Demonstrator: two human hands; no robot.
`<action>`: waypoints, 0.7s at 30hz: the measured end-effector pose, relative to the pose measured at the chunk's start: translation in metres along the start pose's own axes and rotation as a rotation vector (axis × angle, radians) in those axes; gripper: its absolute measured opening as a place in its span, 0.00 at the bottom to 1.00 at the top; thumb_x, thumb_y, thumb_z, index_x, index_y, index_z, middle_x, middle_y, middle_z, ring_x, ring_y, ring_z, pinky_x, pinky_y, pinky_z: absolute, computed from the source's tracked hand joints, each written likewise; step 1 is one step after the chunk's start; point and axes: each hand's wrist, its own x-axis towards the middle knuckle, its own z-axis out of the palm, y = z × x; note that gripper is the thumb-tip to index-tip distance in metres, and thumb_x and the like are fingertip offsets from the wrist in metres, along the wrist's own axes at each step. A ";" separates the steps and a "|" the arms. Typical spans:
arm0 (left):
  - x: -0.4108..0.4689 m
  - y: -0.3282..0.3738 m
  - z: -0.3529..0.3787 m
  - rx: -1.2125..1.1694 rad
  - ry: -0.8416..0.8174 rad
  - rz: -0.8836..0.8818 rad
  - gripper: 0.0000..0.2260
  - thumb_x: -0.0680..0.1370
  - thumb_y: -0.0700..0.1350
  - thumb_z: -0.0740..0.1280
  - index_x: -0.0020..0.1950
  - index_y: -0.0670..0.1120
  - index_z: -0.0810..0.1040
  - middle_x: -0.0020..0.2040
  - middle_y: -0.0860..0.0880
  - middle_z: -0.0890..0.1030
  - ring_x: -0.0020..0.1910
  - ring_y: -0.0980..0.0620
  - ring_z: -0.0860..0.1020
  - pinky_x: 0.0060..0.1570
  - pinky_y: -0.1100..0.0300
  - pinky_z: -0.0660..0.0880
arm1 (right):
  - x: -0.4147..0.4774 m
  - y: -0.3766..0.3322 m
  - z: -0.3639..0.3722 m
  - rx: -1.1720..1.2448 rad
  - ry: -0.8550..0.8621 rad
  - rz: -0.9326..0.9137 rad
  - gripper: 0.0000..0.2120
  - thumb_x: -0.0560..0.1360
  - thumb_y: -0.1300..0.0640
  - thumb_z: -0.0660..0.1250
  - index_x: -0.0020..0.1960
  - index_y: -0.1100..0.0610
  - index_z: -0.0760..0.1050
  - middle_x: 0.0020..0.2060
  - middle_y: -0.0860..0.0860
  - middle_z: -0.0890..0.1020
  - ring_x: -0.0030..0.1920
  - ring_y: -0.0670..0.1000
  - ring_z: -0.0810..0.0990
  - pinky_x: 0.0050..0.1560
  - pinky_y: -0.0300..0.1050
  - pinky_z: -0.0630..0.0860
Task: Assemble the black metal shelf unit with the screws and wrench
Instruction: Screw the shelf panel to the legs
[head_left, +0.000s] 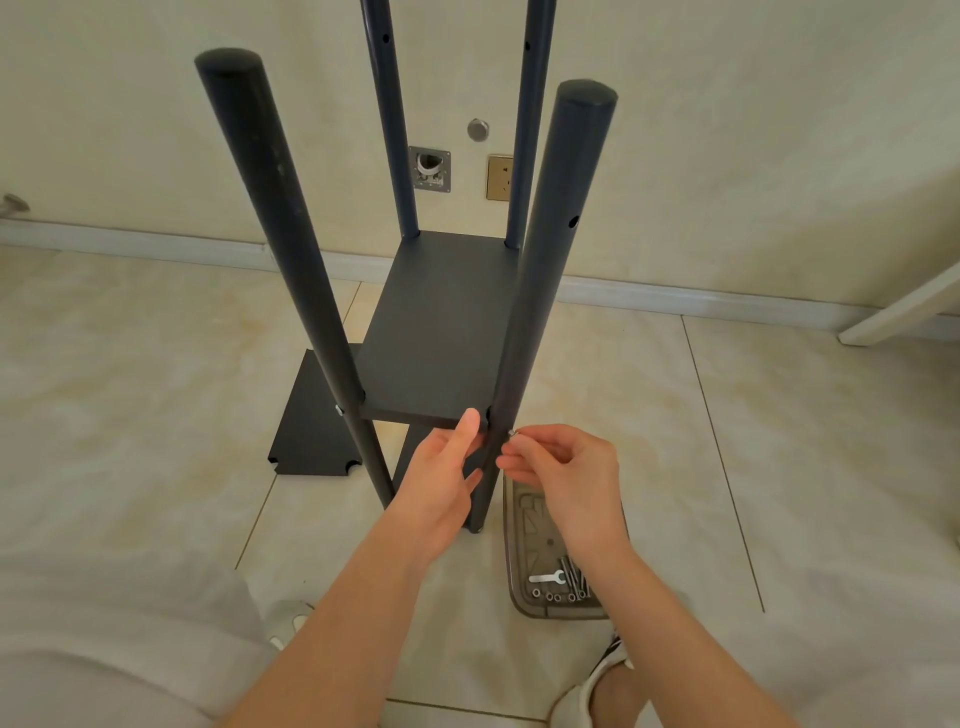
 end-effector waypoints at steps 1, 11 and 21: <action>0.000 0.000 0.000 -0.008 0.001 -0.002 0.15 0.83 0.54 0.62 0.60 0.42 0.73 0.48 0.55 0.87 0.49 0.62 0.84 0.48 0.62 0.70 | 0.000 0.000 0.001 0.016 -0.003 0.017 0.03 0.76 0.63 0.71 0.49 0.59 0.82 0.37 0.55 0.86 0.39 0.52 0.87 0.45 0.45 0.84; 0.002 -0.001 0.000 0.042 0.029 0.006 0.15 0.83 0.54 0.63 0.59 0.43 0.80 0.53 0.53 0.86 0.57 0.58 0.81 0.59 0.58 0.68 | -0.003 -0.003 -0.001 0.091 -0.049 0.029 0.03 0.75 0.65 0.71 0.47 0.60 0.81 0.39 0.55 0.86 0.41 0.53 0.87 0.42 0.38 0.82; 0.001 -0.001 0.001 0.049 0.099 0.002 0.15 0.81 0.55 0.65 0.58 0.45 0.77 0.51 0.54 0.86 0.54 0.60 0.82 0.50 0.62 0.71 | 0.002 0.001 -0.002 -0.031 -0.045 -0.020 0.03 0.76 0.63 0.71 0.46 0.56 0.81 0.38 0.52 0.86 0.39 0.51 0.86 0.48 0.46 0.83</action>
